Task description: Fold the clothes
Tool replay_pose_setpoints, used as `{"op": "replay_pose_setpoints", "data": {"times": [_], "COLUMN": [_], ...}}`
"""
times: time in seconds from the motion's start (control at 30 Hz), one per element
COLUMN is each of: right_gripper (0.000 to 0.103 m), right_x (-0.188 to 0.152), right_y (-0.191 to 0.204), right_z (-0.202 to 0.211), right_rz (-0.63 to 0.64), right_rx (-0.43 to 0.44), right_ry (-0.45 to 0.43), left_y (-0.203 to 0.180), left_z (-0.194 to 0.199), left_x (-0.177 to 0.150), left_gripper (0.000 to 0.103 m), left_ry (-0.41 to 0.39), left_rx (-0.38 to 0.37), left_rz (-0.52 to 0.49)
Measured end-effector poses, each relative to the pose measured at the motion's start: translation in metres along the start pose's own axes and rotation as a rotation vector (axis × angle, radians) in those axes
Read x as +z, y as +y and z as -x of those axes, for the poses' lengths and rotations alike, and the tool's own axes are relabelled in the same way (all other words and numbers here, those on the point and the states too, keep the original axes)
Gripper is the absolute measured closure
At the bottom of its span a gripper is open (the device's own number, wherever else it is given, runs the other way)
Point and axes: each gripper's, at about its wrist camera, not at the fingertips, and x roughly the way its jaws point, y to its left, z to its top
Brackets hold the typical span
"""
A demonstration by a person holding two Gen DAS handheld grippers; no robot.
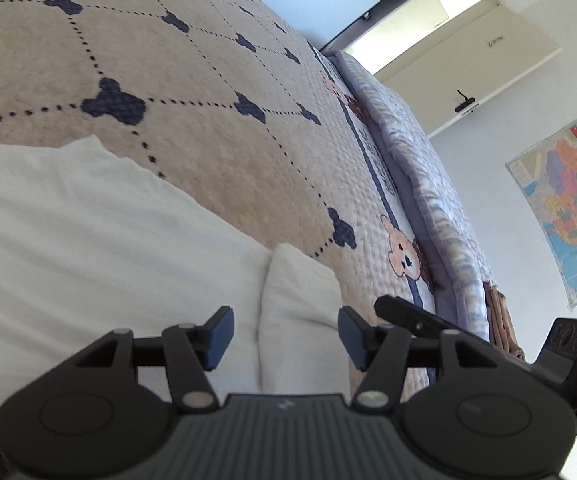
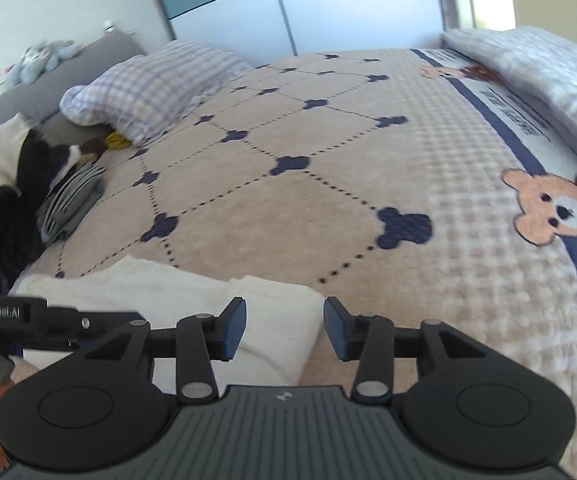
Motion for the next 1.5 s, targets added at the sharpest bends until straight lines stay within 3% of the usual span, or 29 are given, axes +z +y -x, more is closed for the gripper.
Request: {"op": "replay_pose_setpoints", "data": {"times": [0.2, 0.3, 0.33, 0.37, 0.47, 0.73, 0.87, 1.03, 1.13, 1.5], "right_gripper": [0.054, 0.052, 0.051, 0.051, 0.051, 0.051, 0.051, 0.049, 0.048, 0.048], "right_x": [-0.010, -0.007, -0.005, -0.004, -0.003, -0.005, -0.007, -0.014, -0.021, -0.027], "right_y": [-0.013, -0.013, -0.014, -0.017, -0.024, -0.026, -0.016, 0.009, 0.024, 0.040], "right_z": [0.009, 0.011, 0.012, 0.013, 0.016, 0.019, 0.014, 0.003, -0.006, -0.019], "right_rz": [-0.086, -0.083, -0.084, -0.090, -0.096, -0.084, -0.059, 0.024, 0.072, 0.102], "right_rx": [0.103, 0.102, 0.100, 0.099, 0.090, 0.085, 0.101, 0.135, 0.141, 0.158], "right_ry": [0.032, 0.035, 0.034, 0.032, 0.024, 0.026, 0.038, 0.070, 0.097, 0.128], "left_y": [-0.015, -0.023, -0.026, -0.029, -0.031, -0.024, 0.007, 0.054, 0.065, 0.068], "left_z": [-0.043, -0.057, -0.060, -0.064, -0.062, -0.018, 0.018, 0.036, 0.035, 0.058], "left_x": [0.002, 0.003, 0.002, 0.001, 0.002, 0.011, 0.017, 0.021, 0.021, 0.032], "left_gripper": [0.034, 0.035, 0.046, 0.071, 0.092, 0.094, 0.094, 0.093, 0.092, 0.097], "left_ry": [0.011, 0.005, 0.006, 0.008, 0.009, -0.055, -0.094, -0.071, -0.056, -0.116], "left_rx": [0.083, 0.098, 0.113, 0.132, 0.164, 0.166, 0.165, 0.226, 0.230, 0.250], "left_rz": [-0.053, -0.096, -0.115, -0.136, -0.142, -0.092, 0.010, 0.125, 0.134, 0.099]}}
